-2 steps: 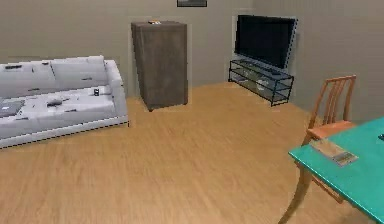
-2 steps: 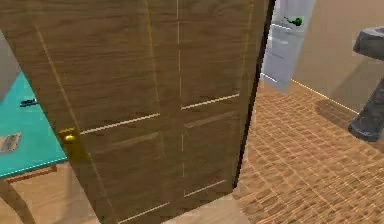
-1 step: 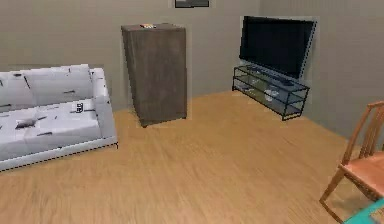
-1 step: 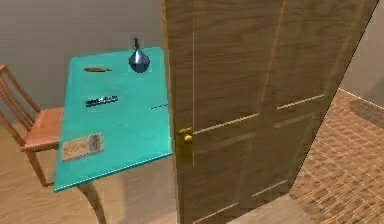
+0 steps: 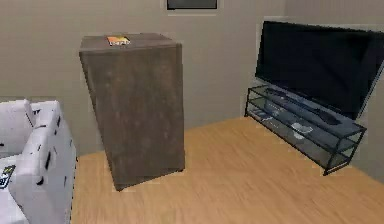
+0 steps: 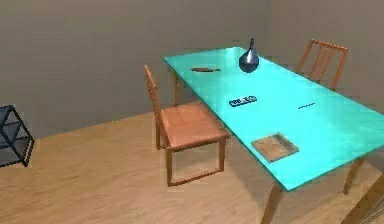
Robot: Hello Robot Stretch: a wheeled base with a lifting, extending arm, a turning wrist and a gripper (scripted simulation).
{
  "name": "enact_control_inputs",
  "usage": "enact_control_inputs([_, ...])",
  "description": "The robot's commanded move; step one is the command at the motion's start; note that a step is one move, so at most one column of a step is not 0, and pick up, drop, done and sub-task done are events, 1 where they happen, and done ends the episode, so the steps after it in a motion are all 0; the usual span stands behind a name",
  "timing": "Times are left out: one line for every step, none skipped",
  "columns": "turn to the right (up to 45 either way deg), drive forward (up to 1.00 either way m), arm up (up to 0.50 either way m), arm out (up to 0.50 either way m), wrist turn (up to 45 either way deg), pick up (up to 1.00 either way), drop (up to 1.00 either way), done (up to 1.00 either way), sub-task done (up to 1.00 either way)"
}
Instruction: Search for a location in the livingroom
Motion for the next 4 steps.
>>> enact_control_inputs([45.0,0.0,0.0,0.0,0.0,0.0,0.0,0.0,0.0])
enact_control_inputs([6.0,0.0,0.0,0.0,0.0,0.0,0.0,0.0,0.0])
enact_control_inputs([0.0,0.05,0.0,0.0,0.0,0.0,0.0,0.0,0.0])
enact_control_inputs([3.0,0.0,0.0,0.0,0.0,0.0,0.0,0.0,0.0])
